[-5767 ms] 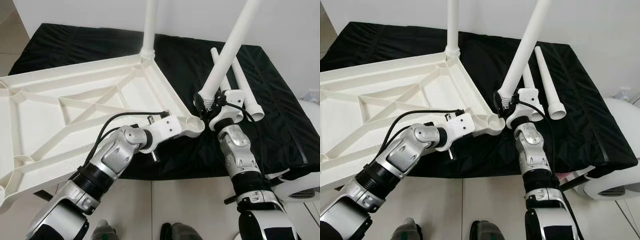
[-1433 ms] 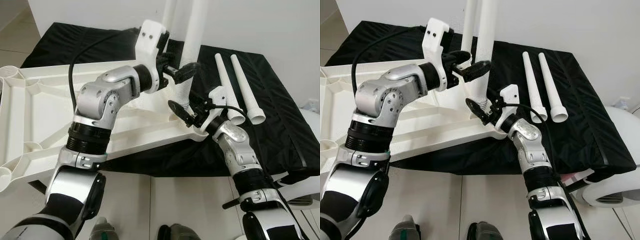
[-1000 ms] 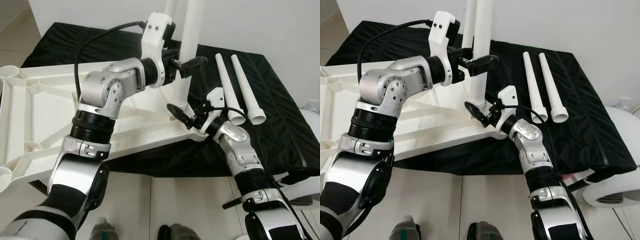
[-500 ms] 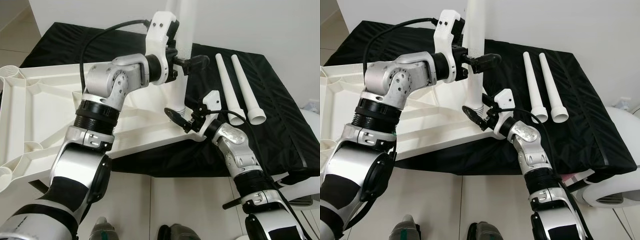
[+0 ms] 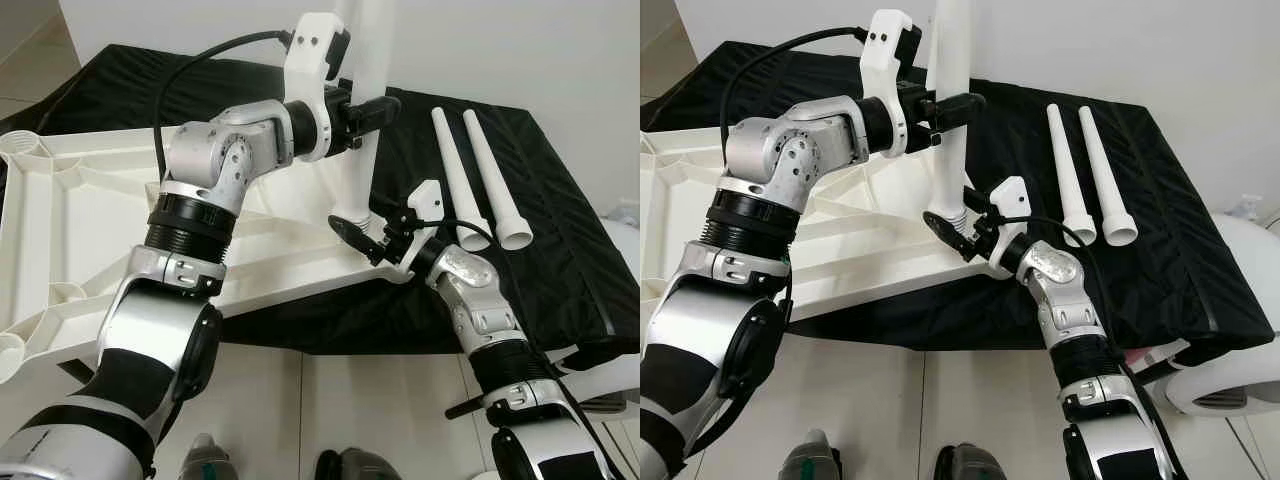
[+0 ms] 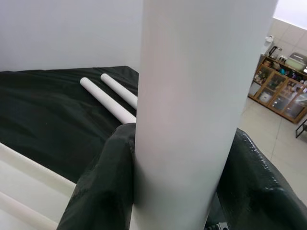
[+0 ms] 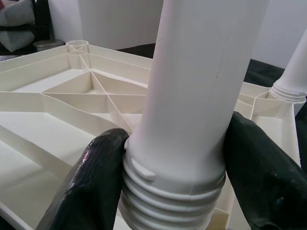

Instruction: Building children table

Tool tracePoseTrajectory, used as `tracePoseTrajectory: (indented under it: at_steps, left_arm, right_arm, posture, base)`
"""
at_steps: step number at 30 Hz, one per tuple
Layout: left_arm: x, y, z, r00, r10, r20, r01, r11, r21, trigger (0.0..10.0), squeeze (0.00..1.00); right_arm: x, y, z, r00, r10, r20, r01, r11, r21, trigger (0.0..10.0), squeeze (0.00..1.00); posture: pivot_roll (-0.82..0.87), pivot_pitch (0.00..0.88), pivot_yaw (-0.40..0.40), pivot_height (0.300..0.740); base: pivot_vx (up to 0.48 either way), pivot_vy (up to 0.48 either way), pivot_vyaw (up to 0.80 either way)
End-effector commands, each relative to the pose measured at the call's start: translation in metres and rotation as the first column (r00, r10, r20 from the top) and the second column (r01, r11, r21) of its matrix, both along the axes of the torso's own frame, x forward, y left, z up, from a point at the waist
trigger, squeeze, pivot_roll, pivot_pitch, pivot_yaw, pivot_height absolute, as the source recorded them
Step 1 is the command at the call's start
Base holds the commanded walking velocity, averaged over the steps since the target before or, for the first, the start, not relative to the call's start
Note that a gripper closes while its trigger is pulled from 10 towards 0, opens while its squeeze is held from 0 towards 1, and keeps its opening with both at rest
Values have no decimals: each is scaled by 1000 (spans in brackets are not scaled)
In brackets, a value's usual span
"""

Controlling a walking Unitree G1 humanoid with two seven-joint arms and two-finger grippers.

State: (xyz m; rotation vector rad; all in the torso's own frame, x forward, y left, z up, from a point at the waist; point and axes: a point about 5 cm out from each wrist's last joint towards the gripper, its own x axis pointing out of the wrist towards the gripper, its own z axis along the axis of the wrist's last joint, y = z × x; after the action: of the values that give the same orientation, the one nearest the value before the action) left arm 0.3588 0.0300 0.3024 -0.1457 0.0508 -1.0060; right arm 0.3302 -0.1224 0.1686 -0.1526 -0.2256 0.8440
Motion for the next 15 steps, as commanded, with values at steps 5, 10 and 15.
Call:
tracePoseTrajectory:
  at_steps: [5, 10, 15]
  left_arm:
    - [-18, -19, 13, 984, -133, 118, 131, 991, 24, 5294, 0]
    - [-22, -23, 13, 981, -148, 129, 145, 989, 34, 10000, 0]
    - [-24, -24, 13, 979, -153, 134, 150, 988, 31, 10000, 0]
  right_arm:
    - [4, -3, -2, 999, -29, -42, 30, 999, 13, 10000, 0]
    - [7, -5, -1, 997, -59, -49, 61, 997, 45, 10000, 1000]
    - [9, -7, 4, 996, -82, -33, 84, 995, 60, 10000, 1000]
  posture:
    - [59, 23, -105, 740]
    - [60, 19, -109, 740]
    - [58, 16, -110, 740]
  base:
    - [0, 0, 0]
    - [0, 0, 0]
    - [0, 0, 0]
